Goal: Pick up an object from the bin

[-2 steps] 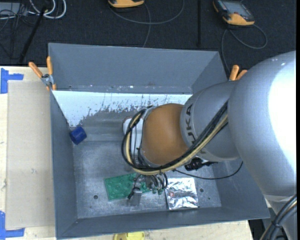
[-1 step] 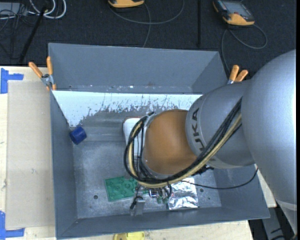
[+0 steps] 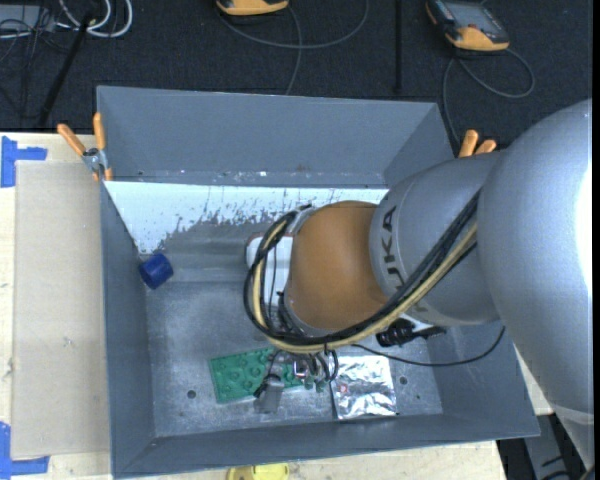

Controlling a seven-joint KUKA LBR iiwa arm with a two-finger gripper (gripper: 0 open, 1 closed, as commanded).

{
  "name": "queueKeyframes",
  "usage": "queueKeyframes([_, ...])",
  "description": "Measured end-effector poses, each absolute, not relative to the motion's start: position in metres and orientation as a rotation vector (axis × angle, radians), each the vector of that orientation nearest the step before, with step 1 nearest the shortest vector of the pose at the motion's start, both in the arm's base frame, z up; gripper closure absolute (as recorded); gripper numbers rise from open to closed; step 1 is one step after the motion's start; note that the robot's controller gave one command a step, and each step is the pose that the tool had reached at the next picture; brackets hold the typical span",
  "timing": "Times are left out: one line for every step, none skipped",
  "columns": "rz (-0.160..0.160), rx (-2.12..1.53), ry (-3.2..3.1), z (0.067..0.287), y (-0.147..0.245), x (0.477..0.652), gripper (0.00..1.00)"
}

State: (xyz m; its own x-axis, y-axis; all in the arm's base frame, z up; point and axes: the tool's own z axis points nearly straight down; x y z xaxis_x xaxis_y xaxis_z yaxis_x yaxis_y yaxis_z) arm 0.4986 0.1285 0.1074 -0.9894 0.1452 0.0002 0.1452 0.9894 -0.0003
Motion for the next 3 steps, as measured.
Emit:
queueKeyframes([0.004,-0.401,-3.11,0.0676,0.1133,0.5045,0.0])
queueKeyframes([0.004,-0.404,-3.108,0.0668,0.113,0.5041,0.0])
queueKeyframes([0.003,-0.406,-3.109,0.0673,0.113,0.5045,1.0])
